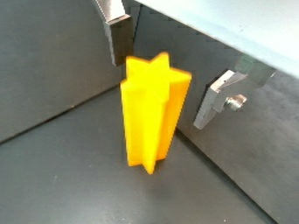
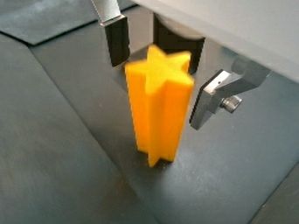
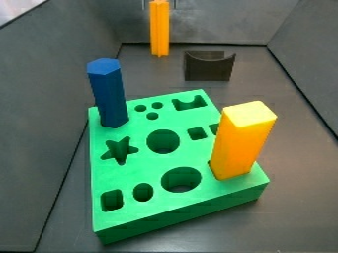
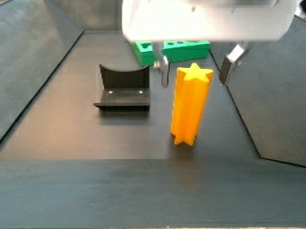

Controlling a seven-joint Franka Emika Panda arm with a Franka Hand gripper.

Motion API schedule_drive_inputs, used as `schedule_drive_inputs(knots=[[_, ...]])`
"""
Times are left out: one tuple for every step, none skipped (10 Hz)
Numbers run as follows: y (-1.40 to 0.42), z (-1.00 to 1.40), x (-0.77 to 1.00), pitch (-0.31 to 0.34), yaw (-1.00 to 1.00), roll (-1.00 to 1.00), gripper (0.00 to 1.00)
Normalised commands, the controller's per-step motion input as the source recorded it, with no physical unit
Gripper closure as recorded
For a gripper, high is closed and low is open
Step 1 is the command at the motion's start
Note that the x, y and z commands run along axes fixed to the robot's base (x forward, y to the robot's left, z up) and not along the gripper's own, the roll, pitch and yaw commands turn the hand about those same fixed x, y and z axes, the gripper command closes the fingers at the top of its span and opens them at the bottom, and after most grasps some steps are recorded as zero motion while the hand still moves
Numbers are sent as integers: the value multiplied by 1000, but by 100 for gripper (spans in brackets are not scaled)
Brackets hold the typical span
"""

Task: Pick up the star object. Move up. Move to above the board. Insert the star object.
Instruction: Pick up the star object.

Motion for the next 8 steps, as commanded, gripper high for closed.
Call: schedule_drive_inputs(knots=[[0, -106, -146, -204, 0, 63, 0], [0, 0, 0, 0, 0, 0, 0], [0, 0, 0, 0, 0, 0, 100], [0, 0, 0, 0, 0, 0, 100], [0, 0, 0, 0, 0, 0, 100], [0, 0, 0, 0, 0, 0, 100], [0, 0, 0, 0, 0, 0, 100], [0, 0, 0, 0, 0, 0, 100]])
